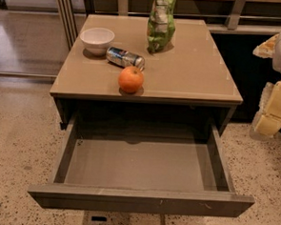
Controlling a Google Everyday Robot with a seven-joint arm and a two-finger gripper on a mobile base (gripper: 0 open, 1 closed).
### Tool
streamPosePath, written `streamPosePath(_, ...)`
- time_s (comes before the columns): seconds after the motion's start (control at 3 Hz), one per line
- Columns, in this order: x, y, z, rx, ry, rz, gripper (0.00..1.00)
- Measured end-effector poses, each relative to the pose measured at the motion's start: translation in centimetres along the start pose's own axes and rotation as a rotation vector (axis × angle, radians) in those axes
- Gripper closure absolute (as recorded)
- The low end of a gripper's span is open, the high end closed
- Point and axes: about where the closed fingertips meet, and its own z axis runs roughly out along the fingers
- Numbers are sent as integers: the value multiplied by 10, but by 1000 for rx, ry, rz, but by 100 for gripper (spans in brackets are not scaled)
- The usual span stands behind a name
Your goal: Place orange into top drawer
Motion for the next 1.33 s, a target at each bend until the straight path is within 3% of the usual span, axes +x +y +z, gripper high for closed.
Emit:
streamPosePath(0.33, 0, 0, 0, 0, 0, 0, 0)
streamPosePath(0.67, -12, -15, 7, 45, -64, 10, 0)
streamPosePath(1.0, -42, -44, 25, 88, -191, 19, 0)
streamPosePath(1.33, -83, -69, 45, 85, -325, 24, 0)
